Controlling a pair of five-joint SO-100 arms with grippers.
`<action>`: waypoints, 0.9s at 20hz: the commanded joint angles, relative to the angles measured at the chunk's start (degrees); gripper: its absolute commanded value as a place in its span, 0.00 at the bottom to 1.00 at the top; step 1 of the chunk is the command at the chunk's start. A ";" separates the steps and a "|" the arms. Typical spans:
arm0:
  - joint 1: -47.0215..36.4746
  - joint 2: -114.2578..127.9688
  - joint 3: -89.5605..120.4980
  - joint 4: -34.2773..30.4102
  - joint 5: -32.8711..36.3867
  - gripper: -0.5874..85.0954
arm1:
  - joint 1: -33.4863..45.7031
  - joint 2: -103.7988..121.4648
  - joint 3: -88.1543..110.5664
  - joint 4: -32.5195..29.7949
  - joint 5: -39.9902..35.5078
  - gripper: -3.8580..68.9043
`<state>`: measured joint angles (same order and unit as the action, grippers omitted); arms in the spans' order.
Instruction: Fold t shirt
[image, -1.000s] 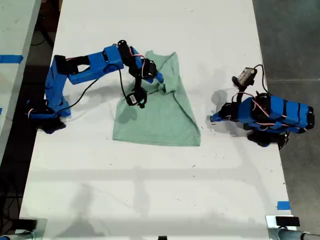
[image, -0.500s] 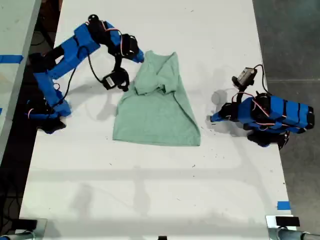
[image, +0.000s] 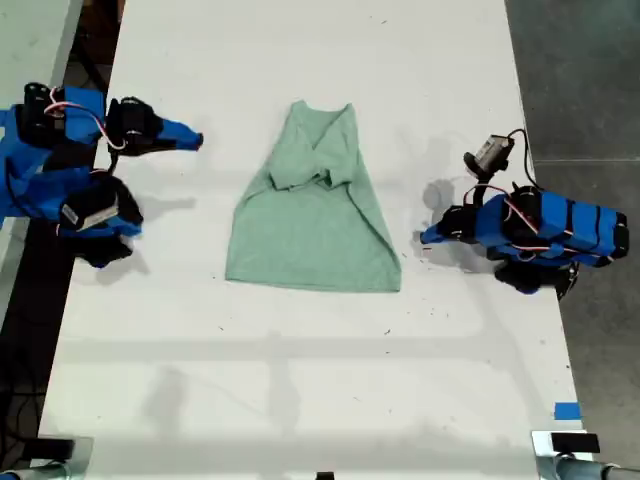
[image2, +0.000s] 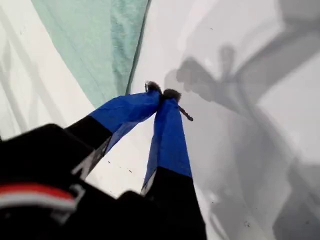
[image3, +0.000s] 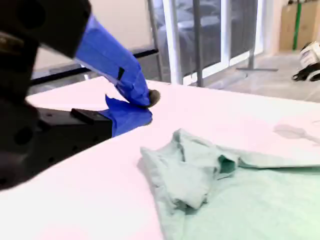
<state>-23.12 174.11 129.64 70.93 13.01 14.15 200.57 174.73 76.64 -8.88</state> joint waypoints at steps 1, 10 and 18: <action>5.98 14.06 28.56 -12.57 -2.55 0.01 | -0.18 0.70 2.55 -0.62 -0.70 0.07; 5.89 32.43 52.82 -13.71 -6.77 0.01 | -0.70 0.70 2.64 -0.62 -0.18 0.07; 5.45 32.43 52.91 -13.80 -7.03 0.01 | 0.18 0.70 2.72 -1.85 -2.55 0.07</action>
<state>-17.05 206.10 182.29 57.39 6.86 14.06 200.57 174.73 76.64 -9.23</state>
